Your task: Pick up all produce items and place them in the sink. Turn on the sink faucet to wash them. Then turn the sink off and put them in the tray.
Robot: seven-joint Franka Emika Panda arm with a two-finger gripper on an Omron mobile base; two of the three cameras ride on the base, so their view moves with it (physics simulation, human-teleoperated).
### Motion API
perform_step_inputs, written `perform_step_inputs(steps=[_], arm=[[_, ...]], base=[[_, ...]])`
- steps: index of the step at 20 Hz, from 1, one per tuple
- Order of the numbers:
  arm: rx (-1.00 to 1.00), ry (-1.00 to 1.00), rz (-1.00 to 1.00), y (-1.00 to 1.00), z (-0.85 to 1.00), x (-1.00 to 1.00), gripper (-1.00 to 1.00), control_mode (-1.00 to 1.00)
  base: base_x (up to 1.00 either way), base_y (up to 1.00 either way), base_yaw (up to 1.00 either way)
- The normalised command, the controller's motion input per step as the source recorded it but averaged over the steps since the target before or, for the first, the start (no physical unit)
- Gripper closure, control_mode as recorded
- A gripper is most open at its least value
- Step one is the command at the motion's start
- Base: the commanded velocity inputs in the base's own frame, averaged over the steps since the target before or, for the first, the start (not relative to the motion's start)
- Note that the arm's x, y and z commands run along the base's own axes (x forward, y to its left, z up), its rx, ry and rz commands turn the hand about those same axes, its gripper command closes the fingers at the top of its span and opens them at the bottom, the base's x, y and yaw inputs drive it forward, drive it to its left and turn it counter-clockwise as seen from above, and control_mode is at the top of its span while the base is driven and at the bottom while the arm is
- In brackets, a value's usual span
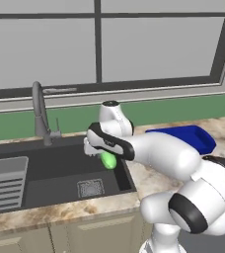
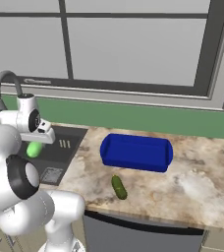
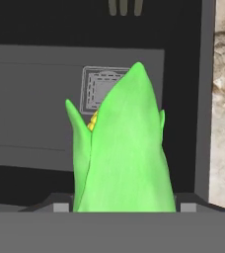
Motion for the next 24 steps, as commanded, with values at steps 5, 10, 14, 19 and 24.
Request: perform_step_inputs(steps=[5,10,14,19,24], arm=[[0.00,0.00,0.00,0.00,0.00,0.00,1.00,1.00],[0.00,0.00,0.00,0.00,0.00,0.00,1.00,-1.00],[0.00,0.00,0.00,0.15,-0.03,0.11,1.00,-1.00],[0.00,0.00,0.01,0.27,-0.09,0.49,1.00,-1.00],[0.00,0.00,0.00,0.19,-0.17,0.61,1.00,-1.00]], base=[[0.36,-0.10,-0.01],[0.03,-0.03,0.00],[0.00,0.00,0.00],[0.00,0.00,0.00],[0.00,0.00,0.00]])
